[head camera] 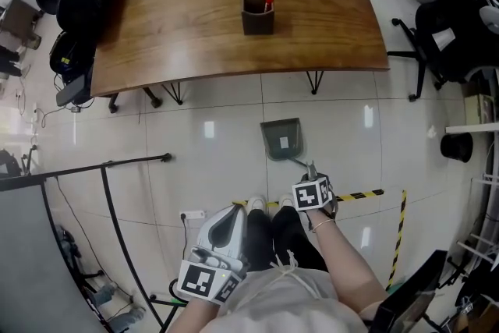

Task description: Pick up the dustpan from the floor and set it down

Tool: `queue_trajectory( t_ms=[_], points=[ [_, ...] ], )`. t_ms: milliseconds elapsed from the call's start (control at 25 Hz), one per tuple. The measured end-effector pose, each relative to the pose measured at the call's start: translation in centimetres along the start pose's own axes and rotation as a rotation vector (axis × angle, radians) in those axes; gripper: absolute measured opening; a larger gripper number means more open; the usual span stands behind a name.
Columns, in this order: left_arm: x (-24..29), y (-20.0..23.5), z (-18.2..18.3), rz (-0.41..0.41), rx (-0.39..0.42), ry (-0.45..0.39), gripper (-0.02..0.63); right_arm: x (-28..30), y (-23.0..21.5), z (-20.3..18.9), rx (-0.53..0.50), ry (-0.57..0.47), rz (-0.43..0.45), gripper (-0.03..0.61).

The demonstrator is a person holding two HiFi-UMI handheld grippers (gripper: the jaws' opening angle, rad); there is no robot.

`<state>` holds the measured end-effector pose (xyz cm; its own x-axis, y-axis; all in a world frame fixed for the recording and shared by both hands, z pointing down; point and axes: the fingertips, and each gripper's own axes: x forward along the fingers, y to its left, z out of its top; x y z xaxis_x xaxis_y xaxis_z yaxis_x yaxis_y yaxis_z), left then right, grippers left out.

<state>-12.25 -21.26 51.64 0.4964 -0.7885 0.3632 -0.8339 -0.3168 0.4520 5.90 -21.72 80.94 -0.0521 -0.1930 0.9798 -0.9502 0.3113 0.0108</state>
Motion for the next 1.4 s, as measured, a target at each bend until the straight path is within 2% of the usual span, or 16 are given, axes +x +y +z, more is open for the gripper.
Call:
queue_trajectory(
  t_ms=[280,520,640,800,960,1080,1200,1400],
  points=[
    [-0.2,0.4,1.1,-0.033,0.003,-0.006,0.014,-0.9,1.4,0.4,-0.055,0.007,0.045,0.000],
    [-1.3,-0.1,2.4,-0.090,-0.004,-0.018,0.014,-6.2,1.6,-0.6,-0.023,0.024,0.101,0.000],
    [-1.9,-1.0,3.1,-0.140,-0.010,-0.031,0.014,-9.5,1.5,-1.1,-0.016,-0.032,0.144,0.000],
    [-2.8,-2.7,4.7,-0.187,0.036,-0.082,0.014,-14.9,1.5,-2.6,0.002,-0.090,0.180,0.000],
    [-5.7,-5.4,6.0,-0.179,0.079,-0.147,0.014,-20.8,2.1,-5.6,-0.037,-0.130,0.181,0.000],
    [-8.8,-7.8,5.6,-0.155,0.129,-0.187,0.014,-24.1,2.5,-8.3,-0.086,-0.163,0.183,0.000],
    [-12.4,-10.0,3.9,-0.100,0.159,-0.221,0.014,-25.9,2.4,-11.1,-0.113,-0.197,0.198,0.000],
    [-17.6,-14.5,-0.8,-0.012,0.157,-0.236,0.014,-27.6,1.4,-16.4,-0.147,-0.203,0.219,0.000]
  ],
)
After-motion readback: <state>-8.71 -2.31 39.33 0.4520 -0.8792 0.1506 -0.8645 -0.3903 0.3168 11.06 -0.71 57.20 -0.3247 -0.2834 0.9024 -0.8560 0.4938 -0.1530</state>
